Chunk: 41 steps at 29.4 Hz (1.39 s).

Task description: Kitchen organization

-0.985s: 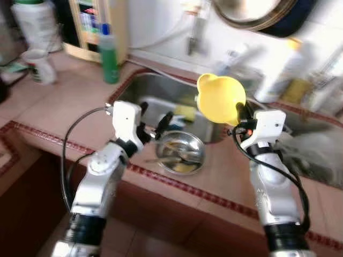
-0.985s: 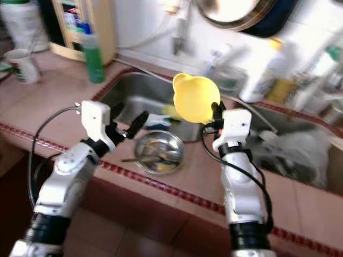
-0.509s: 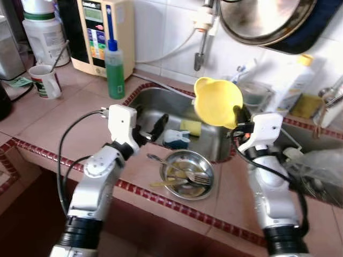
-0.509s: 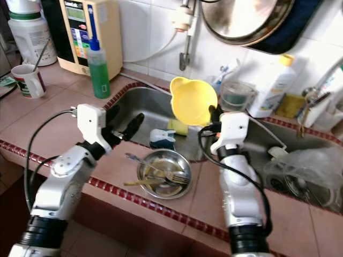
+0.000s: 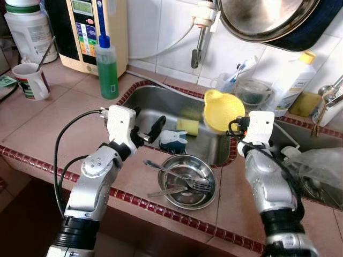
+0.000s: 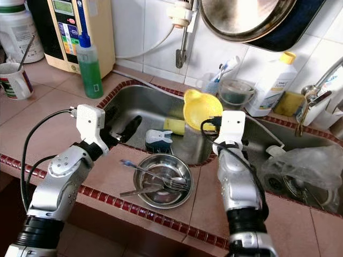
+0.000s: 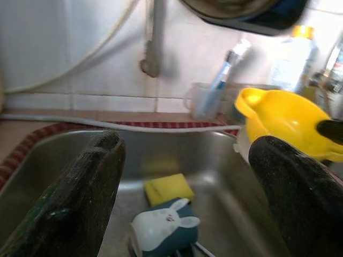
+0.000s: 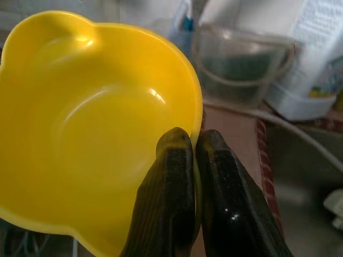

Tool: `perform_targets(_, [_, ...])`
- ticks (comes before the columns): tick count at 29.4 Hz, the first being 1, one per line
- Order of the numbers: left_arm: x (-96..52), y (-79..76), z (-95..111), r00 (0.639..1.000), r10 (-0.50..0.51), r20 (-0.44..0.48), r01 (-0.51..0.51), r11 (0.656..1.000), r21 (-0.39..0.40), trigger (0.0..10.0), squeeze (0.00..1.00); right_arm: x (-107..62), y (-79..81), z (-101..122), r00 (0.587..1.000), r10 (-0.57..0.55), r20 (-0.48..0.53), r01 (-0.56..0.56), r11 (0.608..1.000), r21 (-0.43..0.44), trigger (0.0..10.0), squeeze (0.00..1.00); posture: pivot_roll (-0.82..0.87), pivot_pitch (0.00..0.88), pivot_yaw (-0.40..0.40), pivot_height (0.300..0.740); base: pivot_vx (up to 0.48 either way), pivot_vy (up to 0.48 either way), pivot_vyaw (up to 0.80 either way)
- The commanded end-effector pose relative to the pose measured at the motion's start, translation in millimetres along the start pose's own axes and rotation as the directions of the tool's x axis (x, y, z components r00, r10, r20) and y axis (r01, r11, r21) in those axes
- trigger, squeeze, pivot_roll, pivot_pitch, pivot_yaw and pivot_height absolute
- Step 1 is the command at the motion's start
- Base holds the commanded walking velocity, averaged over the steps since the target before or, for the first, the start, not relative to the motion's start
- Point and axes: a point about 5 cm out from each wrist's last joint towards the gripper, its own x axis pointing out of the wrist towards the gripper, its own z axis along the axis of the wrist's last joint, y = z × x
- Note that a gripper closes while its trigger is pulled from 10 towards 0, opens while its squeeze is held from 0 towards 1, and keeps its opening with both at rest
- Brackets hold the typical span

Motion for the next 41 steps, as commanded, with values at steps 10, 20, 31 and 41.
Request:
perform_targets(10, [4.5,-28.2,8.5,0.983,-0.156,-0.092,0.155,0.988,-0.018,10.0,0.0,14.2,-8.8,16.6,0.986,0.162,-0.036,-0.158,0.984,0.087,10.0,0.0,0.11,0.0,-0.075,0.74,0.0,0.0,0.0])
perform_targets(20, [2.4,-42.1,15.8,0.968,-0.223,-0.113,0.224,0.975,0.001,10.0,0.0,21.5,1.6,22.1,0.923,0.381,-0.05,-0.379,0.924,0.051,10.0,0.0,0.12,0.0,-0.081,0.74,0.0,0.0,0.0])
perform_targets(31, [-9.3,-49.6,10.2,0.954,-0.231,-0.19,0.232,0.973,-0.017,10.0,0.0,28.9,-1.9,9.7,0.866,0.48,-0.143,-0.48,0.877,0.033,10.0,0.0,0.13,0.012,-0.093,0.74,0.0,0.0,0.0])
perform_targets(41, [-14.4,-56.8,3.8,0.944,-0.242,-0.223,0.243,0.97,-0.025,10.0,0.0,28.9,-5.9,-2.3,0.855,0.483,-0.191,-0.488,0.873,0.022,10.0,0.0,0.13,0.018,-0.092,0.74,0.0,0.0,0.0])
